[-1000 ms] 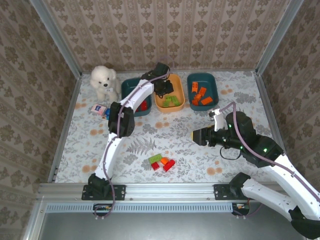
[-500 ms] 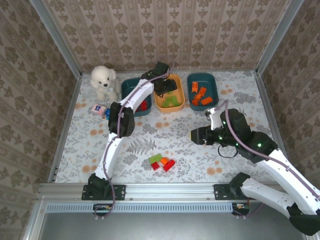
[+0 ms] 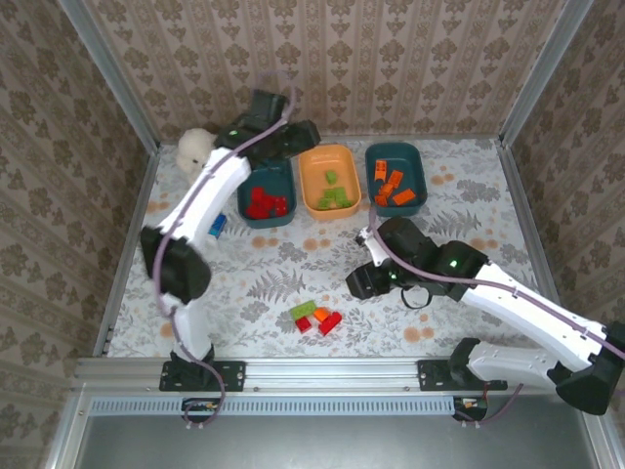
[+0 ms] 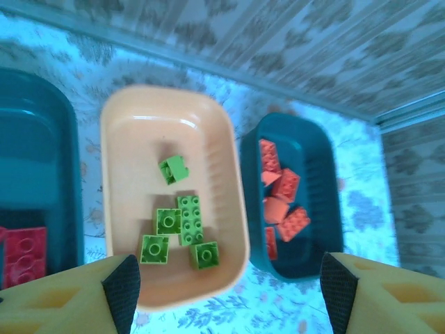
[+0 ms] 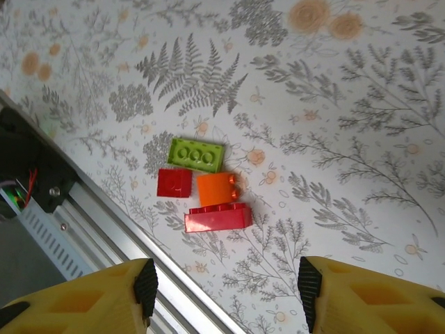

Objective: Sort the legos into containers by color

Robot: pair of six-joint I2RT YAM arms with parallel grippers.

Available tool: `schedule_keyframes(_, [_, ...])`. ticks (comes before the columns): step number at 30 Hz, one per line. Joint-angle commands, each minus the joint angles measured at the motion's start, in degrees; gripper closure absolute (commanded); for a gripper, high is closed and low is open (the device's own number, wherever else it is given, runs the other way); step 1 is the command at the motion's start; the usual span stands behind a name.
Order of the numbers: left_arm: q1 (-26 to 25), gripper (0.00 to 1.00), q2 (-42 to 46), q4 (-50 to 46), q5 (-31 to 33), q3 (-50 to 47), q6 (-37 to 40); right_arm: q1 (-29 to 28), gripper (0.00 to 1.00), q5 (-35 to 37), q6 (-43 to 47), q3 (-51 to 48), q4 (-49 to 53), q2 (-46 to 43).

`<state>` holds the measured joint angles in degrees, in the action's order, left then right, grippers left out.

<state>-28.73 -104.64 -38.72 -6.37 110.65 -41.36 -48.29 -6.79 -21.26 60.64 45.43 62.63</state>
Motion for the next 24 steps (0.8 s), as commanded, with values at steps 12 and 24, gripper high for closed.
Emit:
schedule_keyframes(12, [0.92, 0.31, 43.65, -9.09, 8.28, -48.48, -7.43, -10.13, 0.38, 2.55, 3.43, 8.3, -4.76, 24.2])
schedule_keyframes(24, [0.78, 0.34, 58.02, -19.6, 9.09, -55.63, -10.15, -10.15, 0.52, 1.13, 8.56, 14.55, 0.52, 37.23])
